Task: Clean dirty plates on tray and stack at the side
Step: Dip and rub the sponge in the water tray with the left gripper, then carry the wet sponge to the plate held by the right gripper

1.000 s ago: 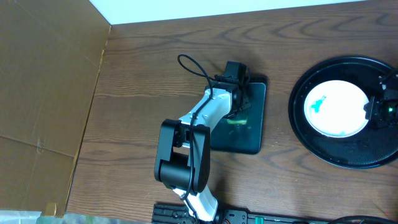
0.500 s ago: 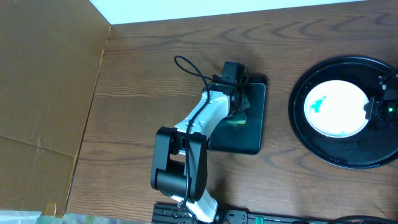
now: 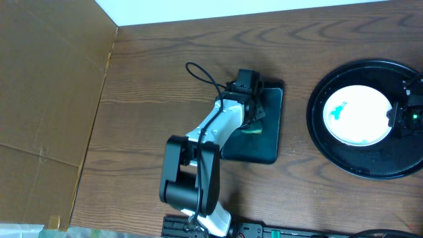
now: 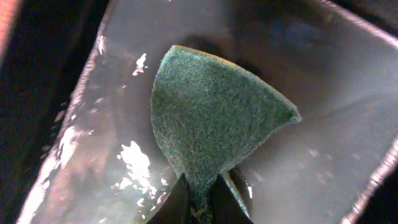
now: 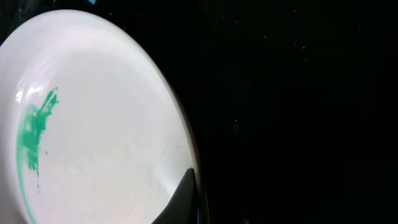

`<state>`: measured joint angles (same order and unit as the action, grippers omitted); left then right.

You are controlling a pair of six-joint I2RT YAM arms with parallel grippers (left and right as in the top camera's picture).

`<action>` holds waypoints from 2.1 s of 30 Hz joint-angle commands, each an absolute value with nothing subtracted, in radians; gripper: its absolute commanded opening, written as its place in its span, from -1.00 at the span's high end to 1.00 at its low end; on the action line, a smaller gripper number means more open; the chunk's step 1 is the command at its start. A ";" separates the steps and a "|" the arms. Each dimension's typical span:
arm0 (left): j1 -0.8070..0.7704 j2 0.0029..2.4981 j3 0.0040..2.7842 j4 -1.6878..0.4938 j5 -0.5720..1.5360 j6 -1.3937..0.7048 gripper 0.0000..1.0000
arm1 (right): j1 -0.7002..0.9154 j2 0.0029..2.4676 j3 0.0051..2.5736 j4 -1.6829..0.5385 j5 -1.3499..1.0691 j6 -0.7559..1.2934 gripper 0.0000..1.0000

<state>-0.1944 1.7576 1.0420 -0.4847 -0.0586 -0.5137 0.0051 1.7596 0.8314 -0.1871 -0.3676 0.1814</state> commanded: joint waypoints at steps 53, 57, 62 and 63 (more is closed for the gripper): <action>-0.298 1.535 1.025 -0.514 -0.150 -0.393 0.86 | 0.020 1.777 0.834 -0.191 -0.405 0.022 0.98; -0.298 1.562 1.026 -0.511 -0.150 -0.393 0.86 | 0.020 1.777 0.834 -0.191 -0.405 0.022 0.98; -0.298 1.458 1.085 -0.514 -0.146 -0.393 0.86 | 0.020 1.777 0.834 -0.192 -0.405 0.022 0.98; -0.298 1.432 1.093 -0.513 -0.146 -0.393 0.86 | 0.020 1.777 0.834 -0.192 -0.404 0.022 0.97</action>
<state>-0.2974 1.5261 1.0367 -0.5175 -0.1188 -0.4099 0.0143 1.7607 0.8333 -0.1932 -0.4114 0.0143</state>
